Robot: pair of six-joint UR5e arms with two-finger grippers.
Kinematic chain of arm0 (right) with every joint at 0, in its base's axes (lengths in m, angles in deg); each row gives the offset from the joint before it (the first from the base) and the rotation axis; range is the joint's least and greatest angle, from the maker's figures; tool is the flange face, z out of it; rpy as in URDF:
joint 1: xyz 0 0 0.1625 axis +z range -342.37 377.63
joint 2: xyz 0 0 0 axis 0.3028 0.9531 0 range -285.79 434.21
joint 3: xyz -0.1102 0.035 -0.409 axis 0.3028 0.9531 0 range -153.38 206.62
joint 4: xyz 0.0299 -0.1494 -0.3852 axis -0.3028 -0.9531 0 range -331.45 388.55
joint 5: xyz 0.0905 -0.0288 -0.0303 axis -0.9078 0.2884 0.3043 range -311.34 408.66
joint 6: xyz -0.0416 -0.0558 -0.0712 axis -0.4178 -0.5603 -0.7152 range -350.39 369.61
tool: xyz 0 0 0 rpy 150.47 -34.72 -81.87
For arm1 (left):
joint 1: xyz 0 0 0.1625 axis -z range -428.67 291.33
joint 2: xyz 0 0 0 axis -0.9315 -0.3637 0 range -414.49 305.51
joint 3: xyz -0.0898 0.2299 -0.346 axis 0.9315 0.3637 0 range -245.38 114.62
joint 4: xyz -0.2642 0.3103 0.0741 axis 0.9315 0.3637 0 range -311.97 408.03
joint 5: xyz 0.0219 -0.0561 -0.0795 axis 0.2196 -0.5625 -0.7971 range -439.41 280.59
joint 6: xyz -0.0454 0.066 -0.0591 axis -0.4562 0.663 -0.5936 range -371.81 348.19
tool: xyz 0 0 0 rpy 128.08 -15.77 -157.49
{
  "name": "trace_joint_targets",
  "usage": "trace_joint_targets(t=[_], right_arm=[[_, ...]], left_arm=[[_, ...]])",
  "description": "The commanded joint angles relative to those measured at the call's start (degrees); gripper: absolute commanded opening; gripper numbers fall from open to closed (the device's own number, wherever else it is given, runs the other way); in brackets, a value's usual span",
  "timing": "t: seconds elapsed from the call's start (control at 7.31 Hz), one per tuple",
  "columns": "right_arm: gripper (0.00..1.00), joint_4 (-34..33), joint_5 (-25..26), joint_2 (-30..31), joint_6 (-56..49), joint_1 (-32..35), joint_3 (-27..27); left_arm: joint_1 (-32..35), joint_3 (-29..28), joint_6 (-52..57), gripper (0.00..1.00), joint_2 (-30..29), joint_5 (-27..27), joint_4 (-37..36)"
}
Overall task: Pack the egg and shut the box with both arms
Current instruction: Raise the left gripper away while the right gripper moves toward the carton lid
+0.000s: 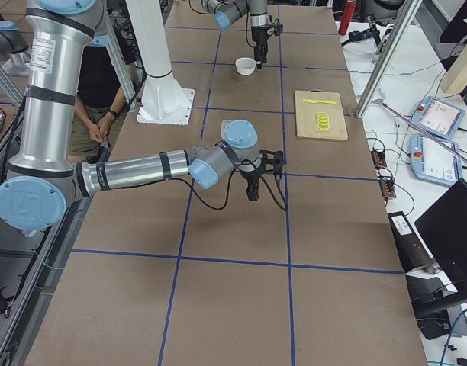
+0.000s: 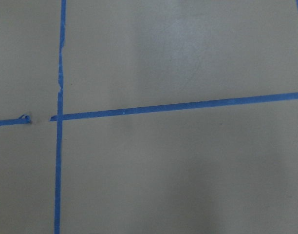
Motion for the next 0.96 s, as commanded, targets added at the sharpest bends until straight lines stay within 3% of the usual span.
trace_joint_targets(t=[0.0, 0.14, 0.41, 0.68, 0.82], right_arm=[[0.89, 3.86, 7.13, 0.76, 10.45, -9.91, -2.75], [0.83, 3.86, 9.16, 0.76, 12.67, -13.78, -3.99], [0.52, 3.86, 10.93, -1.68, 15.14, -21.95, -4.0], [0.04, 3.77, 19.41, -6.33, 25.47, -33.71, -4.52], [0.0, 3.77, 23.47, -7.15, 28.31, -37.51, -4.62]], left_arm=[[4.44, 2.65, 4.5, 0.99, 1.52, -0.97, -4.07], [6.97, 4.4, 8.97, 0.99, 1.61, -0.97, -7.76], [12.24, 8.61, 13.21, 1.0, 6.41, -1.06, -8.24], [12.8, 9.08, 16.57, 1.0, 7.06, -0.98, -8.06], [13.32, 9.43, 16.57, 1.0, 6.8, -0.97, -7.98]])
